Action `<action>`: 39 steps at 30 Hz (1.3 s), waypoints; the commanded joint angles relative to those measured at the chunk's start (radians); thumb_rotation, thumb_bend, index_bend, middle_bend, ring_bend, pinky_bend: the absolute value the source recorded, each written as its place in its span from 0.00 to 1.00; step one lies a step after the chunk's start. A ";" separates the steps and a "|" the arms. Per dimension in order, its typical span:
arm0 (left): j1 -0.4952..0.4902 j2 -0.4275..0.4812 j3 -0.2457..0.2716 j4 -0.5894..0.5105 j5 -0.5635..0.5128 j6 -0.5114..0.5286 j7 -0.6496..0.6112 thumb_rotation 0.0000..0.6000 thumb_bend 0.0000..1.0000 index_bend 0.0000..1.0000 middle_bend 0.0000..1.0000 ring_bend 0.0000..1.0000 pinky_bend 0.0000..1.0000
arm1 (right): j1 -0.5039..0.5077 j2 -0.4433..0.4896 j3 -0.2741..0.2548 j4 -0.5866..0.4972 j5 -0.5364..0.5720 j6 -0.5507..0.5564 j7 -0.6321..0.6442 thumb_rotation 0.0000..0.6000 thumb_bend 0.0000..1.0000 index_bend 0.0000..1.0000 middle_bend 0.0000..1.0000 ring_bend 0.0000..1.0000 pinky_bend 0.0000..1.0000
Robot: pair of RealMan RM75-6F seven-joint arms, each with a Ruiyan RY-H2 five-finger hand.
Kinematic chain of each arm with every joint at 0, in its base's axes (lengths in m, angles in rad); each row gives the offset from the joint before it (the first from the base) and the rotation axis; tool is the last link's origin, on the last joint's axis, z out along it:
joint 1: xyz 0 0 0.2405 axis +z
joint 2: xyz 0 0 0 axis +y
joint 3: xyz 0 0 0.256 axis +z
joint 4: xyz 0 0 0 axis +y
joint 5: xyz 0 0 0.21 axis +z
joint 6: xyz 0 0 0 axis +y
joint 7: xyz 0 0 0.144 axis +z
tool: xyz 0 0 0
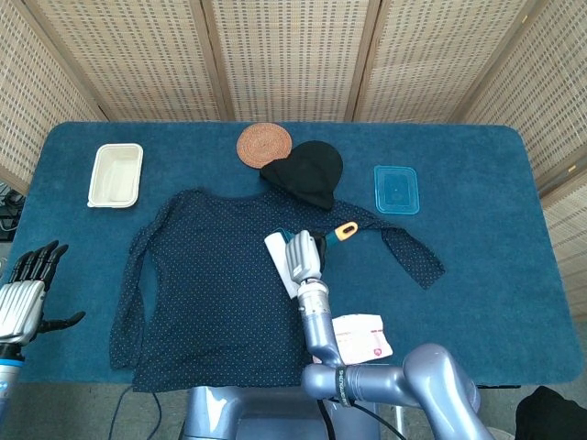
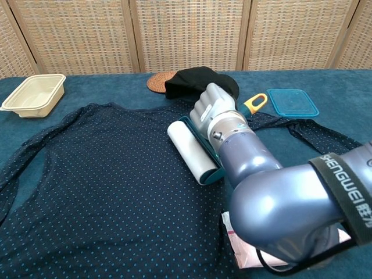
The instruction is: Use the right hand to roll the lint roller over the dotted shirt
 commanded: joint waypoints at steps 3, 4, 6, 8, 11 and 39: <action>0.000 0.001 0.000 0.000 0.000 0.000 -0.003 1.00 0.00 0.00 0.00 0.00 0.00 | 0.014 -0.031 -0.004 -0.020 -0.019 0.000 -0.020 1.00 0.91 0.73 1.00 1.00 1.00; 0.000 0.001 0.000 0.000 0.000 0.000 -0.003 1.00 0.00 0.00 0.00 0.00 0.00 | 0.020 -0.044 -0.006 -0.025 -0.026 -0.003 -0.025 1.00 0.91 0.73 1.00 1.00 1.00; 0.000 0.002 0.000 0.000 0.000 0.000 -0.005 1.00 0.00 0.00 0.00 0.00 0.00 | 0.025 -0.057 -0.004 -0.024 -0.030 -0.001 -0.030 1.00 0.91 0.73 1.00 1.00 1.00; 0.000 0.002 -0.001 0.001 -0.001 0.001 -0.007 1.00 0.00 0.00 0.00 0.00 0.00 | 0.034 -0.079 0.001 -0.024 -0.036 -0.004 -0.034 1.00 0.91 0.73 1.00 1.00 1.00; 0.000 0.003 -0.001 0.003 -0.001 0.000 -0.010 1.00 0.00 0.00 0.00 0.00 0.00 | 0.050 -0.113 0.019 -0.015 -0.040 0.000 -0.045 1.00 0.91 0.73 1.00 1.00 1.00; -0.001 -0.001 0.001 -0.001 0.002 0.002 0.004 1.00 0.00 0.00 0.00 0.00 0.00 | 0.007 -0.087 -0.015 0.020 -0.048 0.042 -0.088 1.00 0.91 0.72 1.00 1.00 1.00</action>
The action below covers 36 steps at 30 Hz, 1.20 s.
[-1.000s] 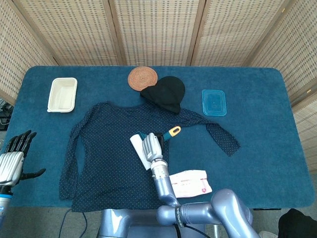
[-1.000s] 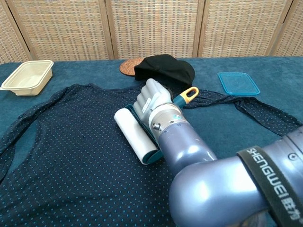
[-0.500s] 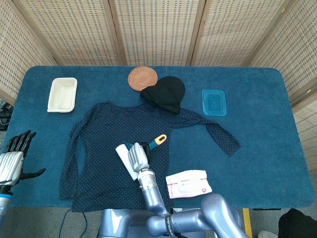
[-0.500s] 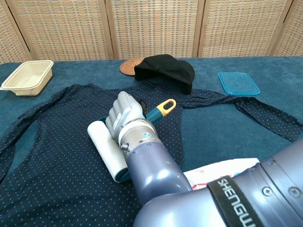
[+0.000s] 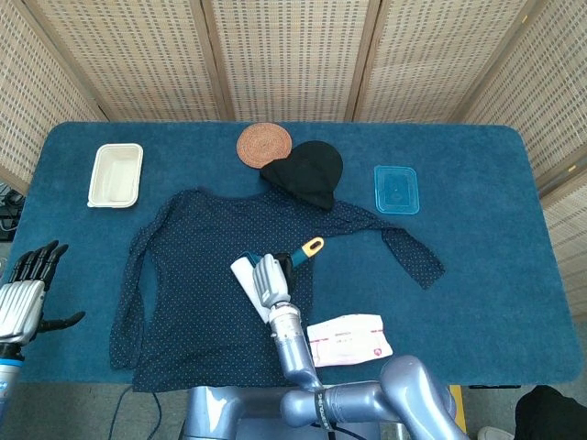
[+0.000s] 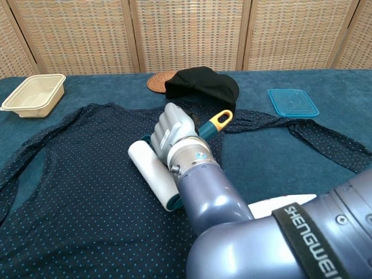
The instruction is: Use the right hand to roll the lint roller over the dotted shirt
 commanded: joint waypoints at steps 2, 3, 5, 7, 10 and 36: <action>0.000 -0.003 0.001 -0.002 0.002 0.002 0.007 1.00 0.00 0.00 0.00 0.00 0.00 | -0.050 0.054 -0.010 -0.001 0.004 0.012 0.011 1.00 0.91 0.72 1.00 1.00 1.00; 0.001 -0.004 0.002 -0.002 0.003 0.003 0.010 1.00 0.00 0.00 0.00 0.00 0.00 | -0.060 0.065 -0.010 -0.001 0.005 0.014 0.013 1.00 0.91 0.72 1.00 1.00 1.00; 0.002 -0.005 0.004 -0.004 0.006 0.006 0.015 1.00 0.00 0.00 0.00 0.00 0.00 | -0.079 0.088 -0.009 -0.003 0.007 0.018 0.019 1.00 0.90 0.72 1.00 1.00 1.00; 0.002 -0.007 0.005 -0.005 0.007 0.007 0.018 1.00 0.00 0.00 0.00 0.00 0.00 | -0.094 0.106 -0.006 -0.006 0.010 0.020 0.026 1.00 0.90 0.72 1.00 1.00 1.00; 0.003 -0.008 0.007 -0.008 0.012 0.012 0.026 1.00 0.00 0.00 0.00 0.00 0.00 | -0.119 0.138 -0.001 -0.019 0.010 0.021 0.047 1.00 0.88 0.69 1.00 1.00 1.00; 0.032 0.016 0.050 -0.039 0.140 0.083 -0.010 1.00 0.00 0.00 0.00 0.00 0.00 | -0.509 0.762 -0.210 -0.360 -0.679 0.103 1.190 1.00 0.00 0.00 0.62 0.73 0.76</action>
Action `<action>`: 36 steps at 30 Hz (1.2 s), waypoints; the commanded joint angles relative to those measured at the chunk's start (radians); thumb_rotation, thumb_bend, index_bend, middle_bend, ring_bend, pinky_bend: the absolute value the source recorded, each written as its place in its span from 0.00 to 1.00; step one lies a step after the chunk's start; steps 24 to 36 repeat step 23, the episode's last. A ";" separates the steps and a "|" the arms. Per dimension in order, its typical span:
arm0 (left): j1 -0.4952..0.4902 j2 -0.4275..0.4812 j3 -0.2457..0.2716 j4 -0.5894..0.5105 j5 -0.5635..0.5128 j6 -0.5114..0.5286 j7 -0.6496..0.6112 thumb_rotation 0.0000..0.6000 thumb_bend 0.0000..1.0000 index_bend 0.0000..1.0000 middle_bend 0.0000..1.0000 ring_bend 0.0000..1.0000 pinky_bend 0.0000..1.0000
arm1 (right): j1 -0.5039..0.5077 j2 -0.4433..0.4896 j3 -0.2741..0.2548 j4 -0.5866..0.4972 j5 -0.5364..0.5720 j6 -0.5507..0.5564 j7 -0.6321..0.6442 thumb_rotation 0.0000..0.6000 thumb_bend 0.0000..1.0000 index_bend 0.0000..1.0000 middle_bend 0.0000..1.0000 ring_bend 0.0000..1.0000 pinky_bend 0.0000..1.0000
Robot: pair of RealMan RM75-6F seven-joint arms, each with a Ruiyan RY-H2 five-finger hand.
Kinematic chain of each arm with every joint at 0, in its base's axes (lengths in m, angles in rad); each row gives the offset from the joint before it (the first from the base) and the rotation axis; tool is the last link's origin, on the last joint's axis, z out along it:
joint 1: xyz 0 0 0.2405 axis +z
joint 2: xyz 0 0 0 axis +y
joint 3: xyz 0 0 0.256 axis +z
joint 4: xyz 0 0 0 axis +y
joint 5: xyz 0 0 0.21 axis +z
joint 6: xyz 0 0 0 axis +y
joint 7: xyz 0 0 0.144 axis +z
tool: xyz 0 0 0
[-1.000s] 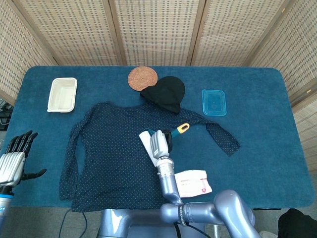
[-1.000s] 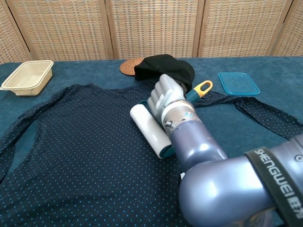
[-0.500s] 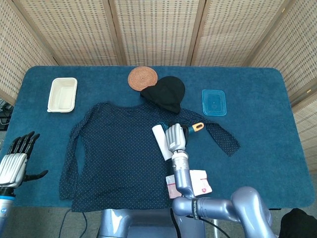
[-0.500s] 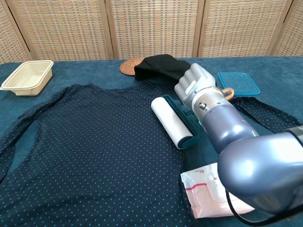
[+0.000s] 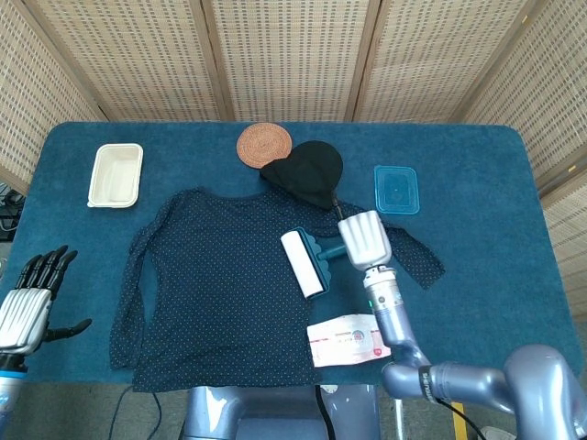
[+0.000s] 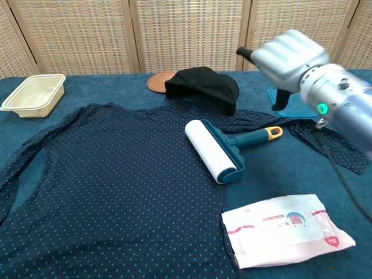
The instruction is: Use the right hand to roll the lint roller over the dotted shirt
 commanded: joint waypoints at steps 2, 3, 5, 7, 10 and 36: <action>0.010 0.006 0.021 -0.006 0.051 0.025 -0.011 1.00 0.00 0.00 0.00 0.00 0.00 | -0.210 0.291 -0.136 -0.072 -0.278 0.087 0.471 1.00 0.00 0.00 0.42 0.49 0.45; 0.013 0.007 0.025 -0.007 0.061 0.031 -0.012 1.00 0.00 0.00 0.00 0.00 0.00 | -0.236 0.325 -0.152 -0.082 -0.292 0.093 0.529 1.00 0.00 0.00 0.31 0.33 0.27; 0.017 0.010 0.030 -0.008 0.078 0.042 -0.018 1.00 0.00 0.00 0.00 0.00 0.00 | -0.273 0.378 -0.179 -0.099 -0.309 0.084 0.622 1.00 0.00 0.00 0.17 0.16 0.06; 0.023 0.013 0.036 -0.009 0.092 0.053 -0.026 1.00 0.00 0.00 0.00 0.00 0.00 | -0.309 0.421 -0.203 -0.115 -0.314 0.068 0.706 1.00 0.00 0.00 0.09 0.08 0.00; 0.029 0.019 0.045 -0.009 0.111 0.064 -0.036 1.00 0.00 0.00 0.00 0.00 0.00 | -0.353 0.449 -0.222 -0.107 -0.327 0.075 0.783 1.00 0.00 0.00 0.01 0.01 0.00; 0.055 0.049 0.063 -0.018 0.147 0.105 -0.056 1.00 0.00 0.00 0.00 0.00 0.00 | -0.530 0.477 -0.232 -0.135 -0.372 0.194 0.840 1.00 0.00 0.00 0.00 0.00 0.00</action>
